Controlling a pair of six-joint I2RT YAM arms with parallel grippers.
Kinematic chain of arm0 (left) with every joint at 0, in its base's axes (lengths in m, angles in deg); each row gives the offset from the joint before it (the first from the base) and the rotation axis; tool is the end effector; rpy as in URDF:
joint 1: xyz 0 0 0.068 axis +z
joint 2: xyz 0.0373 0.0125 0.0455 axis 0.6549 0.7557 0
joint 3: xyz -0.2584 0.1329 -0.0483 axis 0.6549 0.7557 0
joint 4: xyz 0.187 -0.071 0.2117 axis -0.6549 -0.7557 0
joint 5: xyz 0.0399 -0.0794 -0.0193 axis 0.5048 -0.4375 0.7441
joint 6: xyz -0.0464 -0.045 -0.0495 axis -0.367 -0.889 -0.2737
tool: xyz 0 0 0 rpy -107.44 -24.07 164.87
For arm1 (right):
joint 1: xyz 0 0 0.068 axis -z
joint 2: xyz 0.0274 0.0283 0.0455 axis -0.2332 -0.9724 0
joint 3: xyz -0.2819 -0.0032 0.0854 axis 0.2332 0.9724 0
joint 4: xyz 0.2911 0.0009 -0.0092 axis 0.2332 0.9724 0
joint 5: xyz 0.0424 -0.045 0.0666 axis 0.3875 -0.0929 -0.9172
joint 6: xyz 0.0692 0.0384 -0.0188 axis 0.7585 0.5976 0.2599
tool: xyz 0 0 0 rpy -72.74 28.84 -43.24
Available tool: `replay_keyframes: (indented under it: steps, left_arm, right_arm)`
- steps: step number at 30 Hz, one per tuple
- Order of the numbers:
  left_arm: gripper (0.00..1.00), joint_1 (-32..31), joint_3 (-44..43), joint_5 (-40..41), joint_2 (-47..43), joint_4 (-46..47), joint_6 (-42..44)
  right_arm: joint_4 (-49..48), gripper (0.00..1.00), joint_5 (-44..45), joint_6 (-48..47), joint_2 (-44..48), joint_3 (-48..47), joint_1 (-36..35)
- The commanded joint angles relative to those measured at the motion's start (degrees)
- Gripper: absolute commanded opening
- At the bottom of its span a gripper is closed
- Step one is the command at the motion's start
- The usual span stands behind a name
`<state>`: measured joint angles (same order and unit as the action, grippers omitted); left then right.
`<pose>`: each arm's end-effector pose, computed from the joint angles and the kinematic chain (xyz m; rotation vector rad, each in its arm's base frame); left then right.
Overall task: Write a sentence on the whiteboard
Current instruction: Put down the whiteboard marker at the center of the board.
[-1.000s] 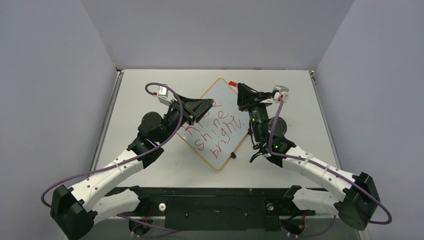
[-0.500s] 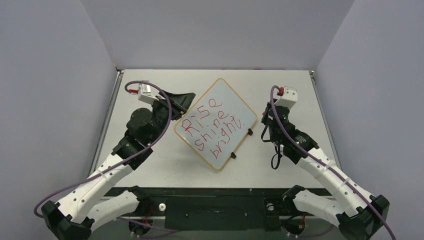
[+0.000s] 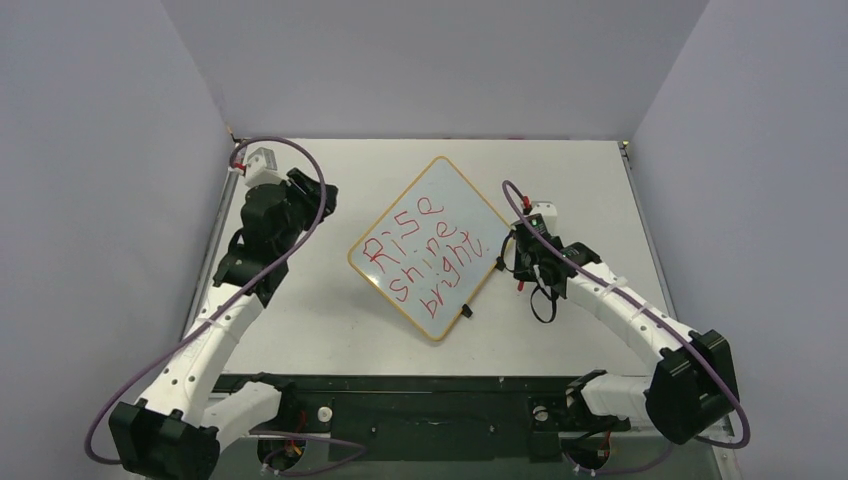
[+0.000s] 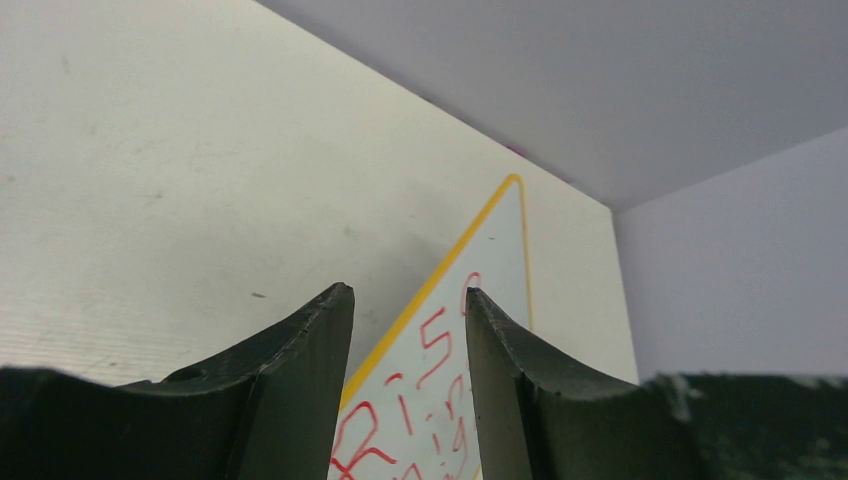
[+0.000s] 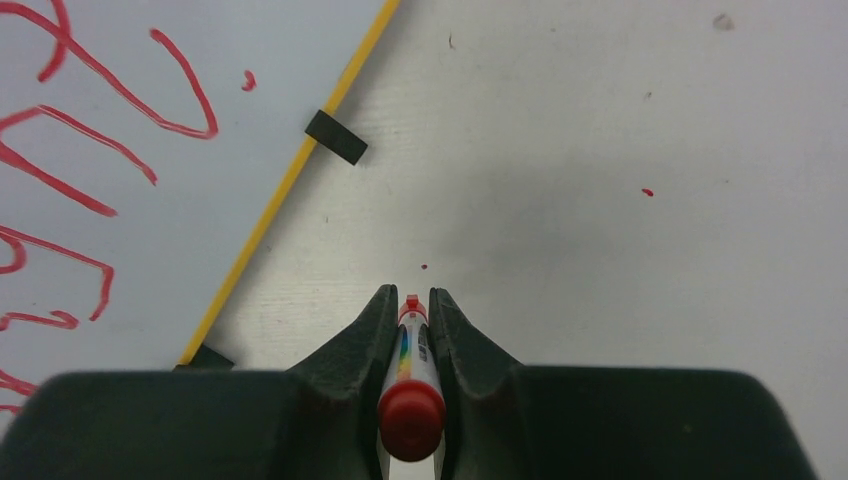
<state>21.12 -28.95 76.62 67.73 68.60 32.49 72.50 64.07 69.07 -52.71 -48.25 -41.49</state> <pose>0.2750 -0.0849 0.3738 -0.5056 1.7496 -0.6215 0.2630 0.1194 0.2373 0.0895 2.4614 0.0939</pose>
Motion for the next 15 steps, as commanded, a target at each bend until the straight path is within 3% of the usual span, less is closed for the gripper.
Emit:
replay_keyframes:
  steps: [1,3,15]
  left_arm:
    - [0.43,5.9,-1.7,-7.1,1.4,-1.7,2.9]
    - [0.43,7.4,-0.8,-7.7,1.4,-1.3,3.1]
    - [0.42,13.0,1.5,-9.9,1.6,-0.6,4.1]
  right_arm:
    - [0.6,0.0,-3.9,1.2,-1.8,1.2,1.4]
    - [-0.1,0.0,-4.8,1.4,-2.9,1.4,1.9]
    - [-5.8,0.29,-1.0,3.2,-7.7,4.2,3.6]
